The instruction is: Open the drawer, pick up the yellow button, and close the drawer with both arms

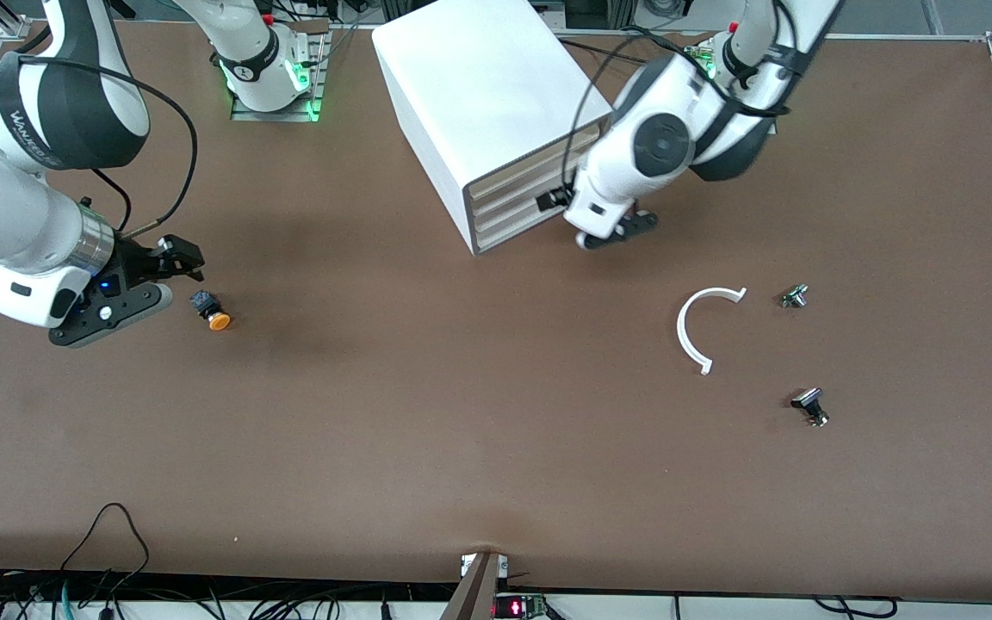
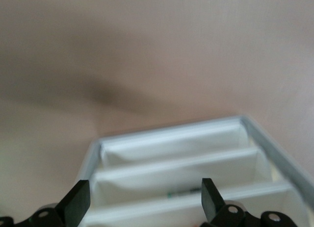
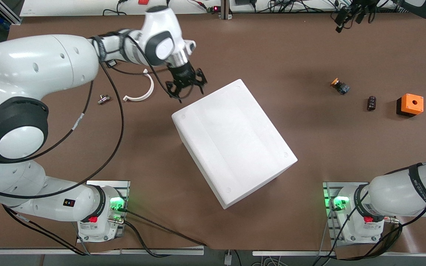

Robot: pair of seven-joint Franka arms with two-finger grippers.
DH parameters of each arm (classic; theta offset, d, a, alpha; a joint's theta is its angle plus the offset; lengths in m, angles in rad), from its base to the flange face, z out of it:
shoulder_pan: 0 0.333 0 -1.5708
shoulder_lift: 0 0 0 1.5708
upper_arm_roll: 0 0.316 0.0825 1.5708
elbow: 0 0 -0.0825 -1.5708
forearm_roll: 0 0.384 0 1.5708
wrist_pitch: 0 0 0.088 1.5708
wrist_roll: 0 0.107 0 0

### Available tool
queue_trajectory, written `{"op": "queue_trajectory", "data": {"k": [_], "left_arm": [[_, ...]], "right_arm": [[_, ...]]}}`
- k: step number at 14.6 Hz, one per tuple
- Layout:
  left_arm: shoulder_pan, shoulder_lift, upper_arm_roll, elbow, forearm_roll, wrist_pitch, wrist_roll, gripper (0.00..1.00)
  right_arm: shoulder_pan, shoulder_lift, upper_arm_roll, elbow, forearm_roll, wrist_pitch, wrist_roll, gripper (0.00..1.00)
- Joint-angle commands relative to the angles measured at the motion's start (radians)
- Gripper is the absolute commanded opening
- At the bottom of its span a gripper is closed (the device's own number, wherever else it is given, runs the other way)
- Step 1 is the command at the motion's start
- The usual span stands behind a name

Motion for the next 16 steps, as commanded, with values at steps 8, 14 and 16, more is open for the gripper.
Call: {"op": "queue_trajectory", "data": {"k": [8,14,16], "left_arm": [[0.139,-0.118,0.177,0.184,0.26,-0.271,0.47,1.0],[0.139,-0.168,0.332,0.291,0.338,-0.371,0.737,1.0],[0.139,-0.187,0.332,0.323,0.363,-0.415,0.731,1.0]], "right_arm": [[-0.011,-0.102,-0.26,0.141,0.12,-0.29,0.074,1.0],[0.029,-0.106,-0.248,0.142,0.05,-0.283,0.122,1.0],[0.029,-0.117,-0.25,0.142,0.047,-0.28,0.102,1.0]]}}
